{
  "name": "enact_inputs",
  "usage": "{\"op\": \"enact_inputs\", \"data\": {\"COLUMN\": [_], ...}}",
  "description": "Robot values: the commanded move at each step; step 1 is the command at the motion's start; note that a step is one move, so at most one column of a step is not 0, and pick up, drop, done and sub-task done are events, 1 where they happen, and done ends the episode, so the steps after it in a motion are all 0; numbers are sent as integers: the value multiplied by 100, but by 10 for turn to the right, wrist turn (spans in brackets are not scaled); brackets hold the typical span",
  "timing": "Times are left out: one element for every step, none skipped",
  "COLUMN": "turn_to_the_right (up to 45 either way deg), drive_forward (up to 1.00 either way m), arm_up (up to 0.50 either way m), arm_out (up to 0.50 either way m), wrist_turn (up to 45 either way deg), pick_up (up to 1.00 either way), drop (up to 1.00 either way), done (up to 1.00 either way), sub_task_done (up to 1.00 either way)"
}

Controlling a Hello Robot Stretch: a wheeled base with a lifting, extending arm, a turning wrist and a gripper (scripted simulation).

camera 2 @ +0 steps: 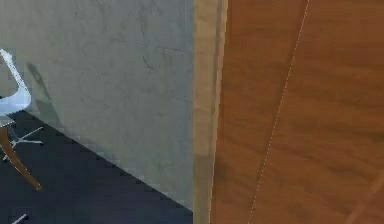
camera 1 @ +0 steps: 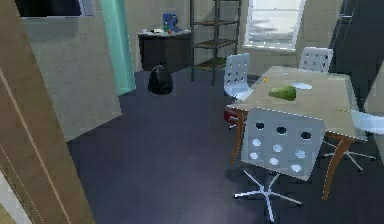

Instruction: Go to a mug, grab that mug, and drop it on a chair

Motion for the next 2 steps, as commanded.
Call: {"op": "enact_inputs", "data": {"turn_to_the_right": [0, 0], "drive_forward": [40, 100], "arm_up": [0, 0], "arm_out": [0, 0], "wrist_turn": [0, 0], "pick_up": [0, 0], "drop": [0, 0], "done": [0, 0], "sub_task_done": [0, 0]}}
